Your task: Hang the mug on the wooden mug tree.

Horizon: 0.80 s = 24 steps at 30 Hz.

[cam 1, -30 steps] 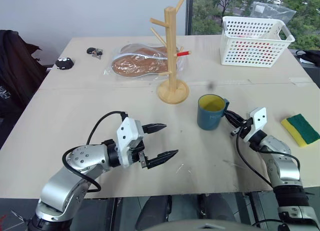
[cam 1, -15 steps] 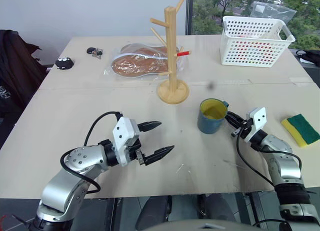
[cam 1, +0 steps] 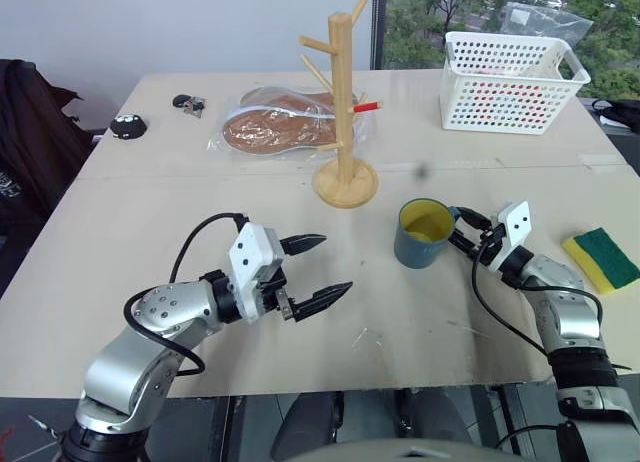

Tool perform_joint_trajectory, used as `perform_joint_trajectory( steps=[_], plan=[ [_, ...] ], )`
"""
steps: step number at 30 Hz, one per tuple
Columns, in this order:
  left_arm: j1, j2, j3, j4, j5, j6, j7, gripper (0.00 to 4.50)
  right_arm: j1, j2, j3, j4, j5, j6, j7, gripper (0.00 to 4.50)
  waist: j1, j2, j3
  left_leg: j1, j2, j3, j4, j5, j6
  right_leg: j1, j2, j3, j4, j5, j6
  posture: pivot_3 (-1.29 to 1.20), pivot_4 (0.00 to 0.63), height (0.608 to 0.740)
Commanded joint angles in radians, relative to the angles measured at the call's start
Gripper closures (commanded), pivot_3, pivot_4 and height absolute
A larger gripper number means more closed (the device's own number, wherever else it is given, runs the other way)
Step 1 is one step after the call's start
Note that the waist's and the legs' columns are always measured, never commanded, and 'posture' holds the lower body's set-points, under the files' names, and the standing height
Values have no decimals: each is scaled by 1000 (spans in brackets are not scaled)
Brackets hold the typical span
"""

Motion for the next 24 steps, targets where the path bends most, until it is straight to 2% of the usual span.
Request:
perform_joint_trajectory(
  steps=[1,4,7,17,24],
  plan=[
    [-9,8,6,-37,-21,5,2,0,-28,2,2,5,7,-28,22,2092,0,0,0,0,0,0,0,0,0,0,0,0,0,0,0,0,150,740],
    [-13,-1,12,-49,-25,-2,3,0,-41,10,8,17,10,-37,31,2954,0,0,0,0,0,0,0,0,0,0,0,0,0,0,0,0,150,740],
    [-18,-21,21,-54,-33,-14,14,0,-40,12,9,19,10,-43,36,4419,1,0,0,0,0,0,0,0,0,0,0,0,0,0,0,0,150,740],
    [-29,-60,43,-33,-29,-47,50,0,-90,-30,32,-44,-8,12,54,4473,0,1,2,0,0,0,0,0,0,0,0,0,0,0,0,0,150,740],
    [-29,-189,103,19,-32,-131,139,0,-325,-158,156,-172,-101,171,117,4473,-1,2,3,-1,0,1,0,2,-3,-2,0,1,0,0,0,0,150,740]
  ],
)
